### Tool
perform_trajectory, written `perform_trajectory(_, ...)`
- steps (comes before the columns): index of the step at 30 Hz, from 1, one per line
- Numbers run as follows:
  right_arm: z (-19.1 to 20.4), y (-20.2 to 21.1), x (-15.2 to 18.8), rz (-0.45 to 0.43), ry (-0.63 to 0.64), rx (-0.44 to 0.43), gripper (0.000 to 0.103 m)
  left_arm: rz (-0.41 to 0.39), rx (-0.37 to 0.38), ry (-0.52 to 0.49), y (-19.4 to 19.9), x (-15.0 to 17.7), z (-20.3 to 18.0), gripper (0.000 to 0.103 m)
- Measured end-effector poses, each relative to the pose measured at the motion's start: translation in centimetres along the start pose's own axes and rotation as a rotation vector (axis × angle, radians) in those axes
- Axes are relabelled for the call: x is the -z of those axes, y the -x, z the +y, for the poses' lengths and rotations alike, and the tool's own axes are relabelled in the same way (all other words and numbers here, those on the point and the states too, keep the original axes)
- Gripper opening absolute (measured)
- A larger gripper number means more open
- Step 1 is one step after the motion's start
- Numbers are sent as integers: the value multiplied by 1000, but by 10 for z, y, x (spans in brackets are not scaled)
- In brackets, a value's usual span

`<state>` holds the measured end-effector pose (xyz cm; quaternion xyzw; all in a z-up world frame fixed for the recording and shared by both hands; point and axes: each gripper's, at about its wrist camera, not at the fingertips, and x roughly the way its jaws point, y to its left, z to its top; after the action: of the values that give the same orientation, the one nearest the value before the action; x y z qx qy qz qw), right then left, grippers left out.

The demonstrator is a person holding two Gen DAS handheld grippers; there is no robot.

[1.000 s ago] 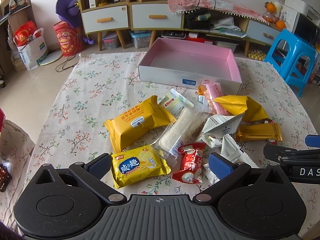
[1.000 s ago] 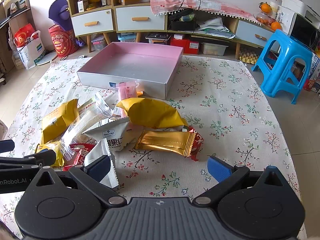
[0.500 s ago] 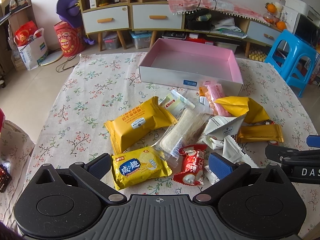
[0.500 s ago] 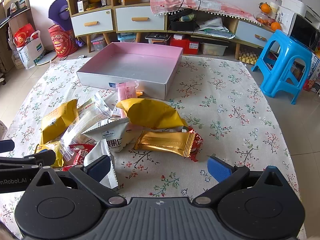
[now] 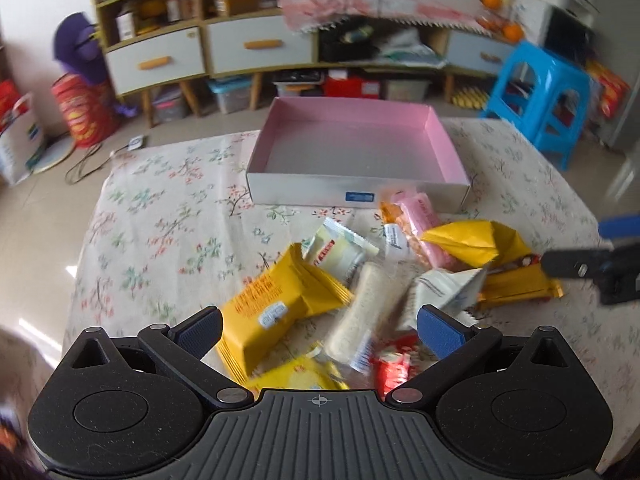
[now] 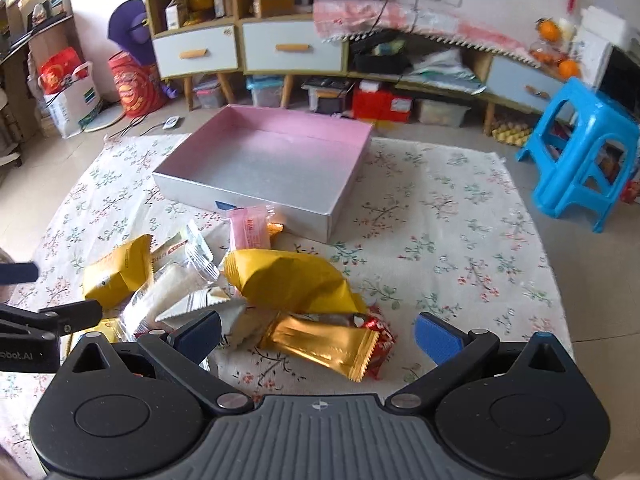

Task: Organize snacks
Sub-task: 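Grasp yellow waffle pack with left tool while right tool grasps yellow bag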

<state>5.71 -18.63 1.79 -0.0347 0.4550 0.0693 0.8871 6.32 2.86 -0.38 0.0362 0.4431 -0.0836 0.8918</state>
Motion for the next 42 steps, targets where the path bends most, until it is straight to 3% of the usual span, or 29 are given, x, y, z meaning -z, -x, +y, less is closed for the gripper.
perform_trajectory(8,-12,-36,-29,88,-22,-173,93,84,108,-89,-48,-12,37,103)
perform_trajectory(13,-16,-41,-34,56,190,-278,92,92,181,-126,-62,-9,56,103)
perform_trajectory(19,-13,-59,-22,69,385,-232,92,137,225,-157,-80,-5,55,101)
perform_trajectory(26,-6,-91,-15,94,495,-193,84,118,224,-187,-90,-1,56,101)
perform_trajectory(32,-3,-104,-12,51,488,-212,72,116,191,-185,-100,0,63,89)
perform_trajectory(35,0,-107,-9,35,498,-210,64,122,172,-175,-105,2,66,76)
perform_trajectory(37,3,-110,-8,25,495,-213,58,112,156,-174,-106,5,65,73)
perform_trajectory(42,5,-113,-7,-3,474,-204,53,90,129,-147,-104,4,64,53)
